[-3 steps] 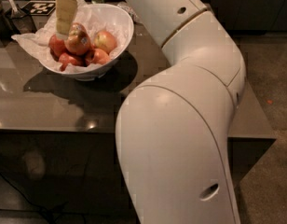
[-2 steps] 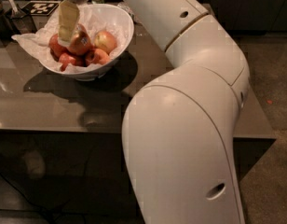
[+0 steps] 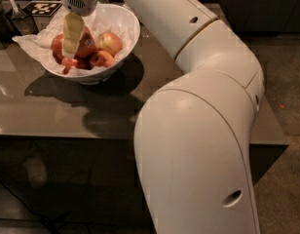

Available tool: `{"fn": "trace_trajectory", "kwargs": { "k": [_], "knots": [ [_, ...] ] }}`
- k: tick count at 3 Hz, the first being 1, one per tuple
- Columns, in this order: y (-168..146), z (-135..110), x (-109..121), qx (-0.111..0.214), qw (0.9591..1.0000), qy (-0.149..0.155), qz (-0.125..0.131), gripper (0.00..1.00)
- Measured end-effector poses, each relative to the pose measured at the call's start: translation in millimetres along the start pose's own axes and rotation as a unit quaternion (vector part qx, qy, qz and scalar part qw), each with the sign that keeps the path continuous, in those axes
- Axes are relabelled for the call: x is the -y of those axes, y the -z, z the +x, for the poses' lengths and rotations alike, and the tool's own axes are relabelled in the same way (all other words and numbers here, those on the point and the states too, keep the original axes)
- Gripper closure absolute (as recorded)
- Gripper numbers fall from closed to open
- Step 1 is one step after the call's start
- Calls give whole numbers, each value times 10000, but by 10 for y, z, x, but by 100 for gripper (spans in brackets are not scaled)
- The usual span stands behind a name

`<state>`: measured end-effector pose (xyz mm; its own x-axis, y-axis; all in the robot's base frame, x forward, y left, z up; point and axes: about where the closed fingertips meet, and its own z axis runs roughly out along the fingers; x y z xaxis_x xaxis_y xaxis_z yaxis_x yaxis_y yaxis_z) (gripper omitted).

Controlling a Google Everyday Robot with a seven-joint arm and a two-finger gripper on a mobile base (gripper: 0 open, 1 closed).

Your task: Pick apple from white bowl

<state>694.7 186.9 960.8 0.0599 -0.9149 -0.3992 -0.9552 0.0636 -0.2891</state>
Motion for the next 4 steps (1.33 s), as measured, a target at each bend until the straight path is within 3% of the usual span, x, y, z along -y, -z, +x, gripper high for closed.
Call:
{"fn": "trace_trajectory", "kwargs": {
  "k": [4],
  "knots": [
    [-334, 78, -44, 12, 9992, 84, -393, 0]
  ]
}}
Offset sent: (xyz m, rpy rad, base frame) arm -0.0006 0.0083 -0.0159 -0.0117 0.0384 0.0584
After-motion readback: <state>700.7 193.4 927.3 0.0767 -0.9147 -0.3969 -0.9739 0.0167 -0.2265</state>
